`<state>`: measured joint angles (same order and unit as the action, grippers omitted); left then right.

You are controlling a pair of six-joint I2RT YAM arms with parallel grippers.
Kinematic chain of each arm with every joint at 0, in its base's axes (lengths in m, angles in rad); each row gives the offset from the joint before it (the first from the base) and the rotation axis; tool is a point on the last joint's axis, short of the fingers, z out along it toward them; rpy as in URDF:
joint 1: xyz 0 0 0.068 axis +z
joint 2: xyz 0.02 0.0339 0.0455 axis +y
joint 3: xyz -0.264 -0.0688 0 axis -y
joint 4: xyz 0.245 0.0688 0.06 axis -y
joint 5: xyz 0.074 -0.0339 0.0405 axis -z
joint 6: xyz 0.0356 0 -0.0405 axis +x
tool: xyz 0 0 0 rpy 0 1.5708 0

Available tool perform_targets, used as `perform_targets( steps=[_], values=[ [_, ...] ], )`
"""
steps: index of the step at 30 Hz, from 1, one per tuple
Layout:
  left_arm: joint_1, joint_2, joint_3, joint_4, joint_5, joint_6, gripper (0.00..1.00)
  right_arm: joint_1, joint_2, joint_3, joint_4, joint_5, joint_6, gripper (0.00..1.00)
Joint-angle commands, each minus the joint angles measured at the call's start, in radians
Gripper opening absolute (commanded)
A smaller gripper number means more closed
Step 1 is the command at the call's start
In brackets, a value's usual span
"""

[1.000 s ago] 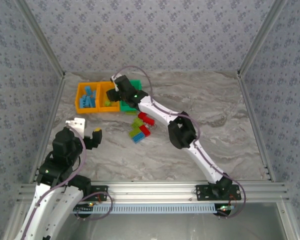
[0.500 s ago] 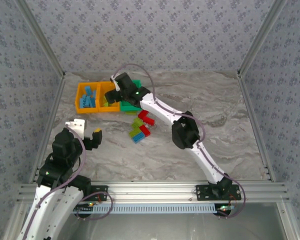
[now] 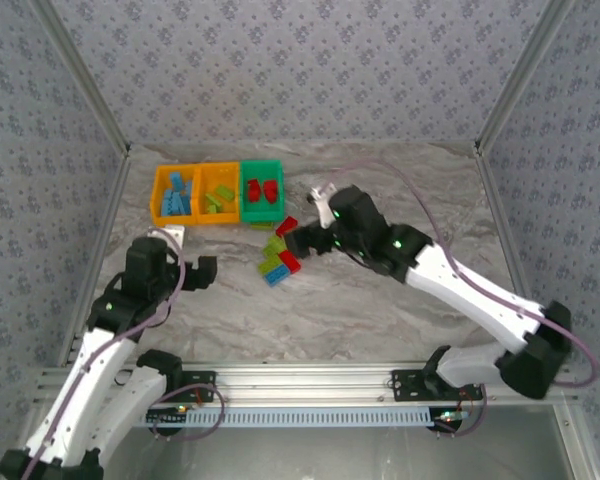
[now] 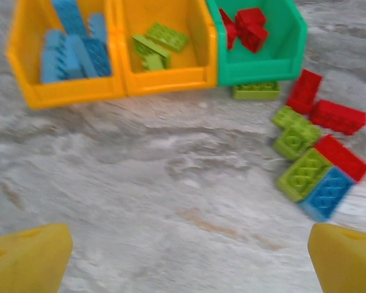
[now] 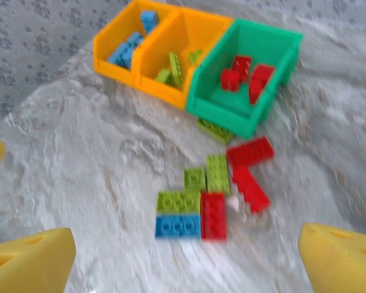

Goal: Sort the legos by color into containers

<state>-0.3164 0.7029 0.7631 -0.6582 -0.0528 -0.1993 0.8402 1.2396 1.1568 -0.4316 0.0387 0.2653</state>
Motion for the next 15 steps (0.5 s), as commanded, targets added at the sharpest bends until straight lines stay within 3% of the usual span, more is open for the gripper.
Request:
perform_targets(
  steps=[1, 7, 12, 15],
  values=[
    [-0.03, 0.089, 0.057, 0.033, 0.166, -0.176, 0.99, 0.002, -0.085, -0.12, -0.119, 0.023, 0.098, 0.97],
    [-0.206, 0.252, 0.061, 0.13, 0.037, -0.233, 0.96, 0.006, -0.162, -0.274, -0.063, 0.038, 0.128, 0.99],
    [-0.228, 0.254, 0.085, 0.104, 0.069, -0.126, 0.97, -0.007, -0.013, -0.308, 0.079, 0.05, 0.11, 0.99],
    [-0.228, 0.212, 0.099, 0.029, 0.118, -0.003, 0.99, -0.033, 0.123, -0.273, 0.161, -0.029, 0.092, 0.98]
  ],
)
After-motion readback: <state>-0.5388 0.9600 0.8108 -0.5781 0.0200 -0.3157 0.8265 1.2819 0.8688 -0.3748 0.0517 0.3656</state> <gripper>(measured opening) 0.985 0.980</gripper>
